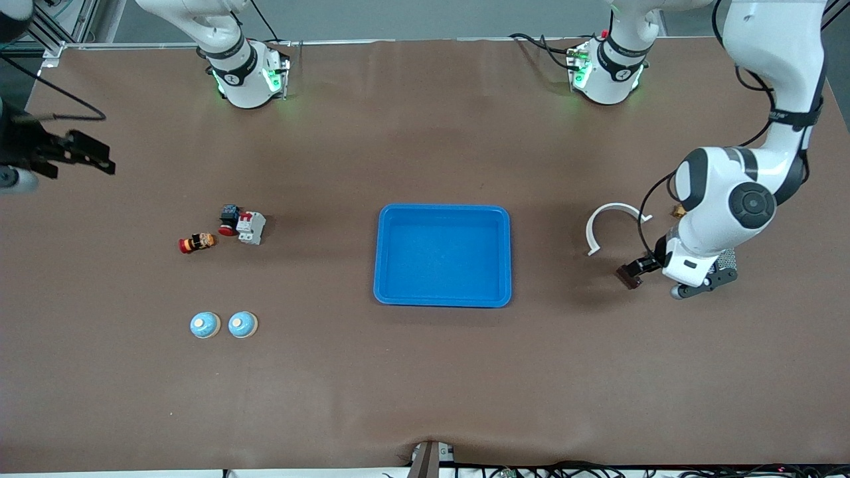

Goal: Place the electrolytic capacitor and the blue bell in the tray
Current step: 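Grasp a brown capacitor with the left gripper while the right gripper reaches the bells, then carry the capacitor into the tray while the right gripper lowers onto a bell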

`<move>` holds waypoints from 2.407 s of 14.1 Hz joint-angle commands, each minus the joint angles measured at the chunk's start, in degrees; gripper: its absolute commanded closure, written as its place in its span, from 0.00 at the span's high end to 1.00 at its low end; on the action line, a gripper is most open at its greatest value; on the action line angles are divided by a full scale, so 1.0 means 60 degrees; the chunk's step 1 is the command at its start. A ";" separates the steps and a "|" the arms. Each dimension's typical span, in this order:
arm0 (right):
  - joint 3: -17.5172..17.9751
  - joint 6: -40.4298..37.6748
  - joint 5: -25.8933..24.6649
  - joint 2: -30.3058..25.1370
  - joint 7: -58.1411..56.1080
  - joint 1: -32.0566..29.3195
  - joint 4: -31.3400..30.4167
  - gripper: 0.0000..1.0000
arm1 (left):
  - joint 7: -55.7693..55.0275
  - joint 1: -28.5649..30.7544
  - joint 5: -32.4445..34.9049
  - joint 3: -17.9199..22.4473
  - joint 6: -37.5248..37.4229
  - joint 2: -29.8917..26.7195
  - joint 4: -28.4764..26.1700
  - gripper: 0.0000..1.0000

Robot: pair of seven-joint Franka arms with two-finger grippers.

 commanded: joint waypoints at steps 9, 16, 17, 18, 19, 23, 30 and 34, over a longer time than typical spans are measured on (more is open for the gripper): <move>0.0017 0.2446 0.0060 0.2585 -0.0804 0.0057 0.0269 1.00 | -0.0616 0.0304 -0.0018 -0.0065 0.0949 0.0683 -0.0365 0.63; 0.0017 0.3574 0.0163 0.3787 -0.3965 0.0042 0.0255 1.00 | -0.1174 0.0363 -0.0500 -0.0080 0.1402 0.0947 -0.0277 0.61; 0.0017 0.3779 0.0163 0.3934 -0.4507 0.0042 0.0240 1.00 | -0.1189 0.0334 -0.0632 -0.0080 0.1504 0.1034 -0.0277 0.59; 0.0017 0.4013 0.0148 0.4080 -0.5034 -0.0001 0.0211 1.00 | -0.1189 0.0290 -0.0648 -0.0080 0.1607 0.1093 -0.0277 0.52; 0.0002 0.4204 0.0148 0.4270 -0.5533 -0.0031 0.0211 1.00 | -0.1174 0.0275 -0.0648 -0.0080 0.1651 0.1152 -0.0277 0.45; 0.0002 0.5186 0.0162 0.5032 -0.7029 -0.0119 0.0211 1.00 | -0.1189 0.0304 -0.0663 -0.0080 0.1652 0.1211 -0.0248 0.25; 0.0002 0.6036 0.0134 0.5766 -0.8130 -0.0134 0.0269 1.00 | -0.1247 0.0173 -0.0707 -0.0109 0.1462 0.0919 -0.0058 0.00; 0.0031 0.7031 0.0177 0.6146 -0.8993 -0.0031 0.0284 1.00 | -0.1247 -0.0119 -0.0692 -0.0255 0.0309 0.0816 0.0745 0.00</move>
